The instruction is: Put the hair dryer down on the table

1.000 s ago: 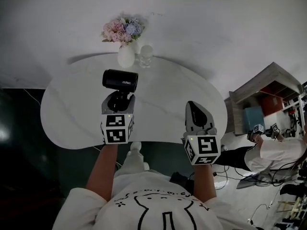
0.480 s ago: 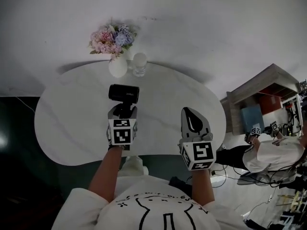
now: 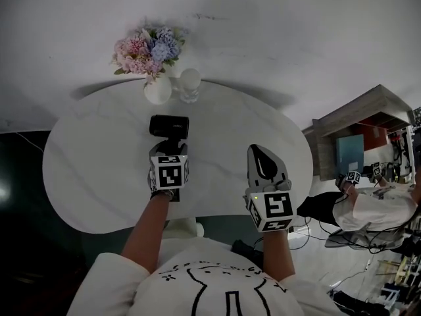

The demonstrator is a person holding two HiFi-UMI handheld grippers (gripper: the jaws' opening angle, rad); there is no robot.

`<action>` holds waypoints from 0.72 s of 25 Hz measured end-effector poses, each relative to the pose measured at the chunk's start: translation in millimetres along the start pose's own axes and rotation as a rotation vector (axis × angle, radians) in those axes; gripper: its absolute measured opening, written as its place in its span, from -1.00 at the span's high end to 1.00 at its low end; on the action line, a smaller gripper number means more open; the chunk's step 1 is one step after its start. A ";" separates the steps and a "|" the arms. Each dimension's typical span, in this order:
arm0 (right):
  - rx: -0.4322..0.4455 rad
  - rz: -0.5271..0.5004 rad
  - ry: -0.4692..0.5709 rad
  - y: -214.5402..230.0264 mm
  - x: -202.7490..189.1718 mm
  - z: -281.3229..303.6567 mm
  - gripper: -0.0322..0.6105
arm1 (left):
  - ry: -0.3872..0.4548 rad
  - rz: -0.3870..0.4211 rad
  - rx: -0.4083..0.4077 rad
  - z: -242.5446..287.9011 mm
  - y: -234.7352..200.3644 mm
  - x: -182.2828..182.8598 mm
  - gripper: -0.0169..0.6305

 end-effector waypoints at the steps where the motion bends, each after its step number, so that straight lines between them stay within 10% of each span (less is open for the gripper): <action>1: 0.002 -0.001 -0.002 -1.1 0.2 2.7 0.90 | -0.010 -0.005 -0.002 3.2 -1.4 -0.8 0.16; 18: 0.011 -0.013 -0.045 -11.2 -3.8 20.8 0.90 | -0.142 -0.023 0.061 31.2 -5.2 -21.8 0.16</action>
Point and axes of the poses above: the fingertips, and each gripper's own axes: z forward along the fingers, y to its right, x out of its top, the point moved 3 cm from there along -z, backward along the fingers, and after that the axes turned 3 degrees about -x, right-handed, at the moved point
